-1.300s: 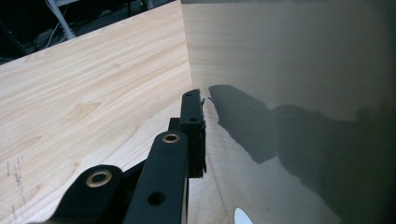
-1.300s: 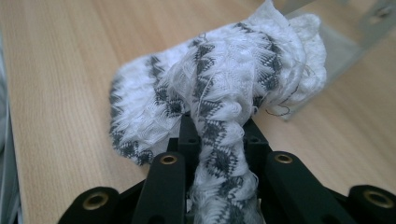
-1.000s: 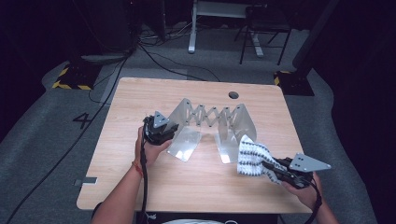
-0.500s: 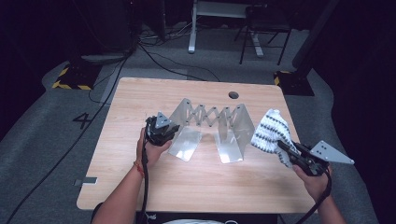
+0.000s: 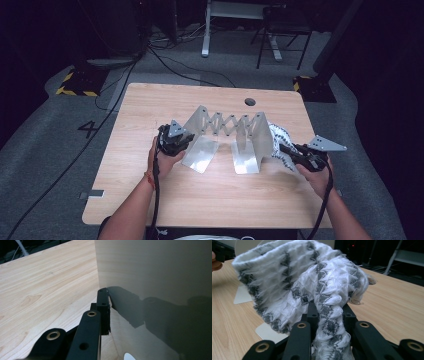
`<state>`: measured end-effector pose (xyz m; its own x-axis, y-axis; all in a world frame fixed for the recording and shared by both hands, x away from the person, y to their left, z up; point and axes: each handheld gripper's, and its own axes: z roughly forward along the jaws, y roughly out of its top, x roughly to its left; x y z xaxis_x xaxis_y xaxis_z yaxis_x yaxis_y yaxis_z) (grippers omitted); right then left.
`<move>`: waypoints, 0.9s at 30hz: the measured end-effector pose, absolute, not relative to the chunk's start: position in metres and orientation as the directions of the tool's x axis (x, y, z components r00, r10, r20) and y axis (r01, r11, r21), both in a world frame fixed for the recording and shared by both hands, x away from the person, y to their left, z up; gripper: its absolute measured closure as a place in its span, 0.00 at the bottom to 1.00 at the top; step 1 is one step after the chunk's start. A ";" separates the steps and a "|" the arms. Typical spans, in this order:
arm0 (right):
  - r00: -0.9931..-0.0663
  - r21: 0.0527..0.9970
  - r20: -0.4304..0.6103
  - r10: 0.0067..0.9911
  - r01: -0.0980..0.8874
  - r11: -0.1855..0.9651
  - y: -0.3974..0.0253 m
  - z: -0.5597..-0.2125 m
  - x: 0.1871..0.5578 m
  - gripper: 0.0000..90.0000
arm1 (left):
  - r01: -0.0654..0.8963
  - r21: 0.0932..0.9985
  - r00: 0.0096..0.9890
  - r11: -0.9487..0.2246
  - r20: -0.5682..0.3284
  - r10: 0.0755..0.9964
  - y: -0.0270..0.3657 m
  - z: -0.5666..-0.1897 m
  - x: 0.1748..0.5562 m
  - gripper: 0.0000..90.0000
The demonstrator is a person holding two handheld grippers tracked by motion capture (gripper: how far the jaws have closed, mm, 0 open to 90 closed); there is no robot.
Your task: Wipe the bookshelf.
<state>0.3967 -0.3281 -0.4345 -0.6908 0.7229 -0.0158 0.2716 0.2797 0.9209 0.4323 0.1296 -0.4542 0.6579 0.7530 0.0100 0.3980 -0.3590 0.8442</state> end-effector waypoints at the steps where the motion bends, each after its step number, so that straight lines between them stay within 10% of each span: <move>1: -0.698 0.921 -0.003 0.716 0.277 0.274 -0.326 -0.436 0.398 0.84 | 0.401 0.844 0.658 -0.356 0.005 0.753 0.128 -0.454 0.432 0.89; 27: -0.876 0.891 -0.155 0.456 0.076 0.448 -0.241 -0.441 0.345 0.84 | 0.358 0.848 0.724 -0.392 0.013 0.690 0.123 -0.453 0.426 0.87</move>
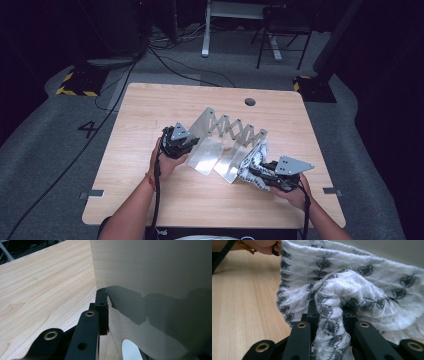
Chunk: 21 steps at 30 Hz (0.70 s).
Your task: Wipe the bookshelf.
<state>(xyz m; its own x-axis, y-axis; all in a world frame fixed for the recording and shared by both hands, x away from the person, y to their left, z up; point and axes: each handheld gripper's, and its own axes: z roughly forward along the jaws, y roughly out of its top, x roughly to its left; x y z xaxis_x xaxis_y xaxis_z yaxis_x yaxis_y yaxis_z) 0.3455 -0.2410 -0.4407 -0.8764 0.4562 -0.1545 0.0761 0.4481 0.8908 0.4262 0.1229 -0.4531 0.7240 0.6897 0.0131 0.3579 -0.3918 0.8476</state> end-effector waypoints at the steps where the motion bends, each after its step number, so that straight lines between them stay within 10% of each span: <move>1: -0.871 0.890 -0.166 0.463 0.071 0.451 -0.241 -0.440 0.345 0.85 | 0.359 0.849 0.726 -0.388 0.007 0.688 0.123 -0.453 0.426 0.86; 11: -0.715 0.943 -0.207 0.667 0.035 0.330 -0.272 -0.416 0.351 0.84 | 0.370 0.837 0.726 -0.403 0.010 0.688 0.122 -0.458 0.423 0.83; 21: -0.756 0.902 -0.221 0.616 0.082 0.425 -0.261 -0.440 0.359 0.84 | 0.390 0.814 0.734 -0.430 0.008 0.679 0.118 -0.466 0.421 0.80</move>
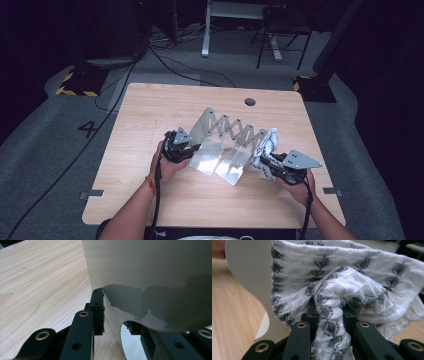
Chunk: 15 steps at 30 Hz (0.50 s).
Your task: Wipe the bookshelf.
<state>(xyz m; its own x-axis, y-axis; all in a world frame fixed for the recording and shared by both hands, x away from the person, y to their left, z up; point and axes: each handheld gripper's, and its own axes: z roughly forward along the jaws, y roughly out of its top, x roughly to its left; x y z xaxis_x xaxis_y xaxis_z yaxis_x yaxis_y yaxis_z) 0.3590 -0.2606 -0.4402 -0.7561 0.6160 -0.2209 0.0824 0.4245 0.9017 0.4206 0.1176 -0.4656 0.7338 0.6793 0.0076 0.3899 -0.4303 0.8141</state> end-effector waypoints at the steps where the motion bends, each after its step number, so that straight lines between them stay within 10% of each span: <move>1: -0.762 0.895 -0.219 0.609 0.091 0.436 -0.259 -0.444 0.359 0.84 | 0.388 0.812 0.735 -0.436 0.013 0.678 0.117 -0.466 0.421 0.79; 15: -0.839 0.765 -0.191 0.510 0.199 0.613 -0.240 -0.493 0.366 0.83 | 0.394 0.814 0.741 -0.427 -0.006 0.672 0.117 -0.469 0.421 0.78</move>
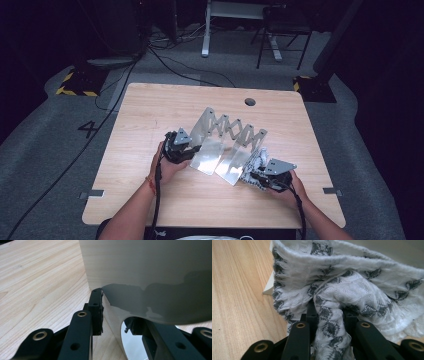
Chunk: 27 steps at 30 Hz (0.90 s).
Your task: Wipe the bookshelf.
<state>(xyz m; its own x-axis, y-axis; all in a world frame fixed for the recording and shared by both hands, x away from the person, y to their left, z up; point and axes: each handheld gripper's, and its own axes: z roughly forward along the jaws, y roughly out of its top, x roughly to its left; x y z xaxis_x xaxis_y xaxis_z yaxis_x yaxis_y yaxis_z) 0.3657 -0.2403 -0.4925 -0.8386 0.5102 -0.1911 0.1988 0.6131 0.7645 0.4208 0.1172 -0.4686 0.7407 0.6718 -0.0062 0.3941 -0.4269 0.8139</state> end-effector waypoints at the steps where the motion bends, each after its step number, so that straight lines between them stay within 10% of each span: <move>1: -0.839 0.763 -0.195 0.508 0.196 0.616 -0.240 -0.491 0.365 0.83 | 0.394 0.814 0.741 -0.426 -0.007 0.672 0.117 -0.469 0.421 0.78; 16: -0.788 0.897 -0.269 0.554 0.004 0.442 -0.250 -0.429 0.337 0.83 | 0.393 0.811 0.747 -0.433 -0.007 0.665 0.117 -0.470 0.422 0.77; 27: -0.864 0.757 -0.318 0.391 0.017 0.653 -0.224 -0.470 0.338 0.83 | 0.398 0.806 0.743 -0.439 -0.003 0.669 0.117 -0.472 0.423 0.77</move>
<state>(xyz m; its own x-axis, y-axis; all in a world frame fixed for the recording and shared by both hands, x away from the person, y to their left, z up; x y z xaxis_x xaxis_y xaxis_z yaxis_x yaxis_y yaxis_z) 0.3381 -0.2244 -0.4697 -0.8636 0.3911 -0.3181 0.0172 0.6535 0.7567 0.4231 0.1167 -0.4715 0.7432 0.6690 -0.0028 0.3981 -0.4389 0.8055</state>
